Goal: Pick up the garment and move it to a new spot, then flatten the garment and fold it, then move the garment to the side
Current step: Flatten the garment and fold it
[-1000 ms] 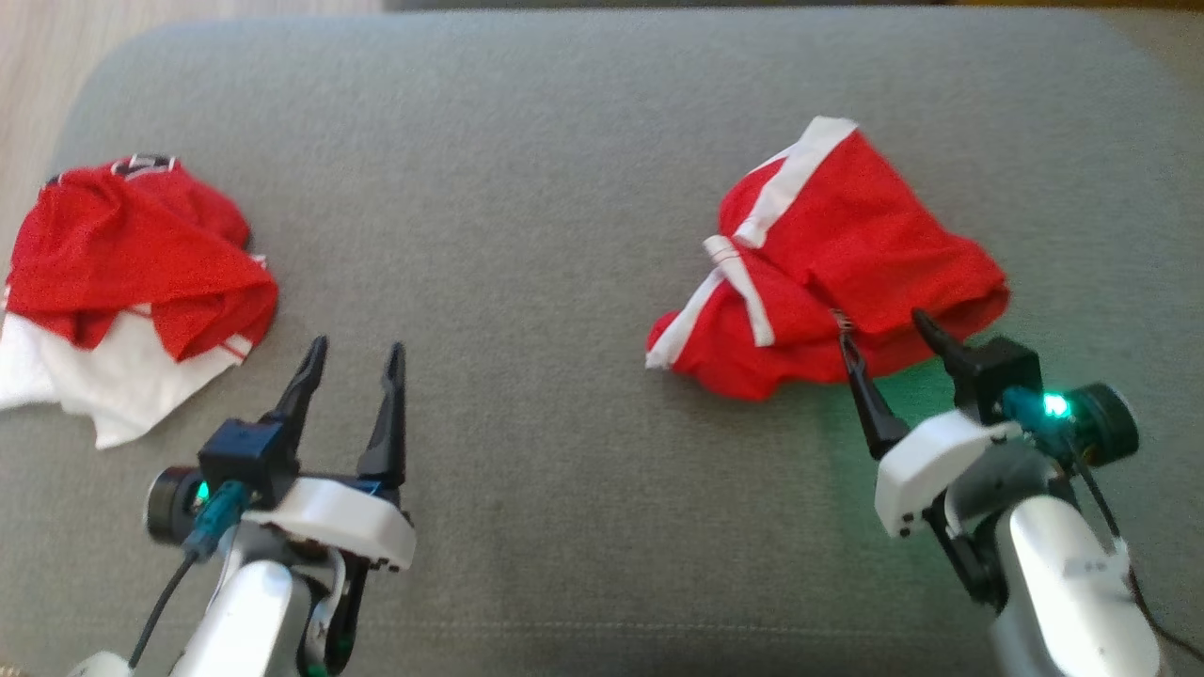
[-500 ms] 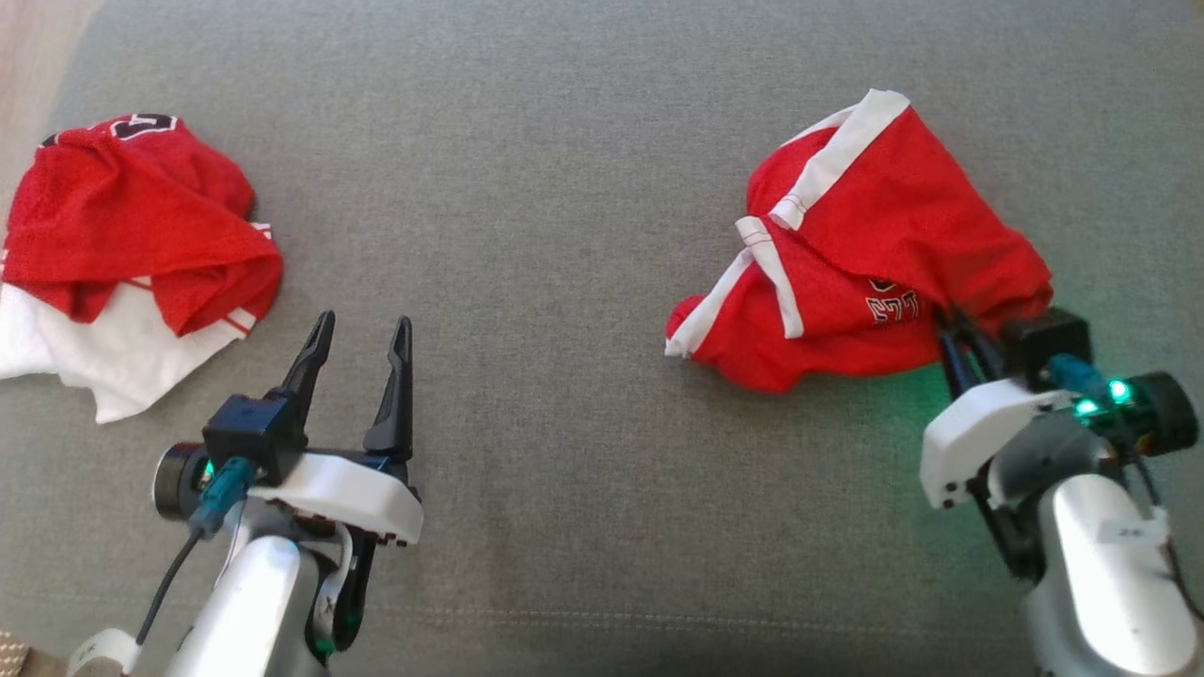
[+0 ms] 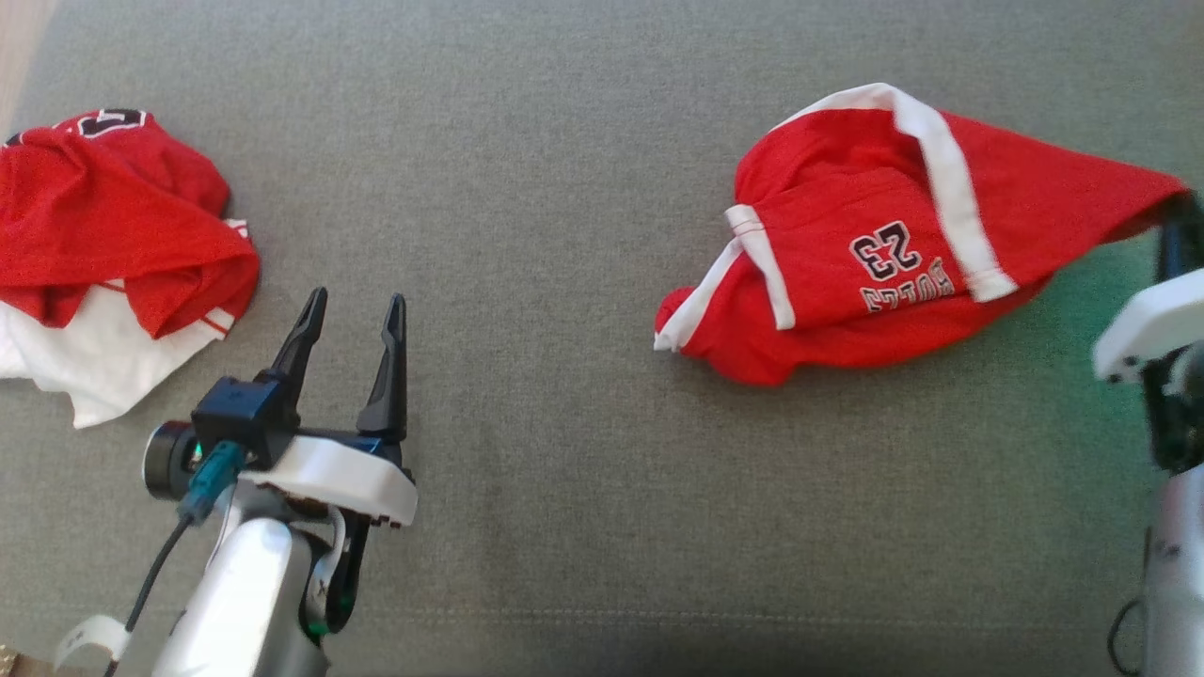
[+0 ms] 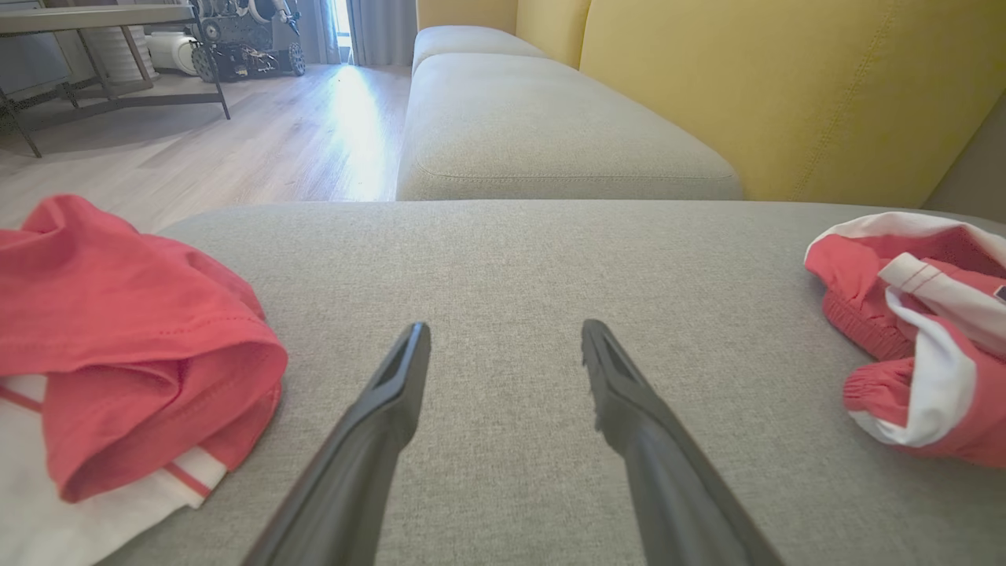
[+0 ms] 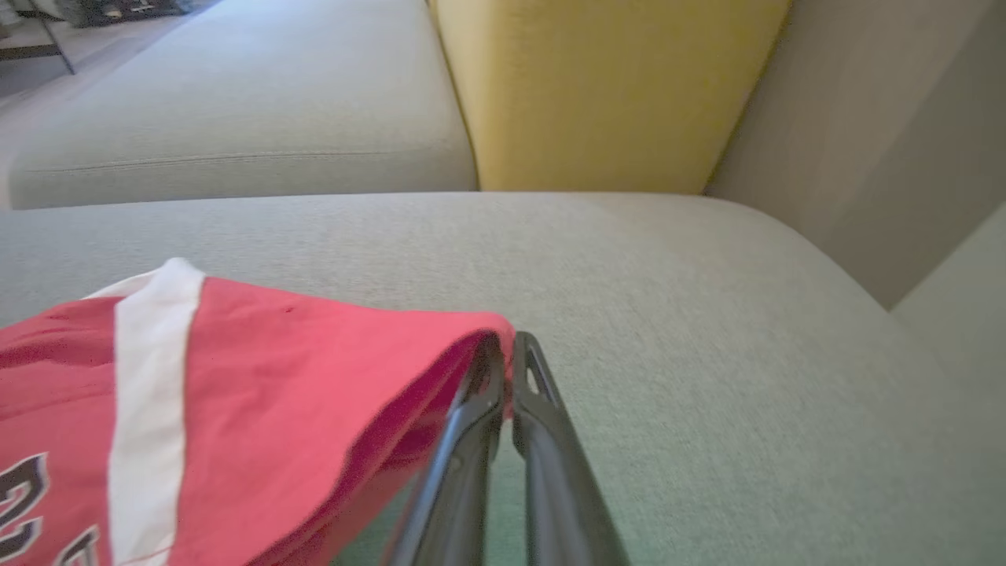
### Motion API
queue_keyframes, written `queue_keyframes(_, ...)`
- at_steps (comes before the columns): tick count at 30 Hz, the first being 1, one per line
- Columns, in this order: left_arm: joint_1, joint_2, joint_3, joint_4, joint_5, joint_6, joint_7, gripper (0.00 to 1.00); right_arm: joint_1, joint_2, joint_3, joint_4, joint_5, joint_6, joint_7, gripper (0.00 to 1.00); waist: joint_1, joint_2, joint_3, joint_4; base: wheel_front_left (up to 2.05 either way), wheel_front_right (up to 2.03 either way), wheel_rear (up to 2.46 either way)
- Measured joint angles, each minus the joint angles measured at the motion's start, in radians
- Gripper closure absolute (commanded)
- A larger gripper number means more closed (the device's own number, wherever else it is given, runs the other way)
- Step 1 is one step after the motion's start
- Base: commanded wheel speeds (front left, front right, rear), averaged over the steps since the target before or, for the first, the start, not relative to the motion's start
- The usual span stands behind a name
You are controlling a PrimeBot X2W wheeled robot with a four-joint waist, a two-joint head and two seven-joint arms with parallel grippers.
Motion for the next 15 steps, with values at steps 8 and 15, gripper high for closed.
queue_keyframes(8,-0.021,-0.005,0.009,-0.001,0.013,-0.008,0.000,0.00,-0.111,-0.004,-0.151,0.184,0.013,0.000,-0.081,0.00,0.0000,0.0000,0.020,0.006,0.00,0.00,0.00)
queue_keyframes(15,-0.011,-0.008,0.034,0.001,0.023,-0.009,0.000,0.00,-0.095,0.035,-0.092,0.151,0.041,0.000,-0.180,0.00,0.0000,0.0000,-0.010,-0.013,0.00,0.00,0.00)
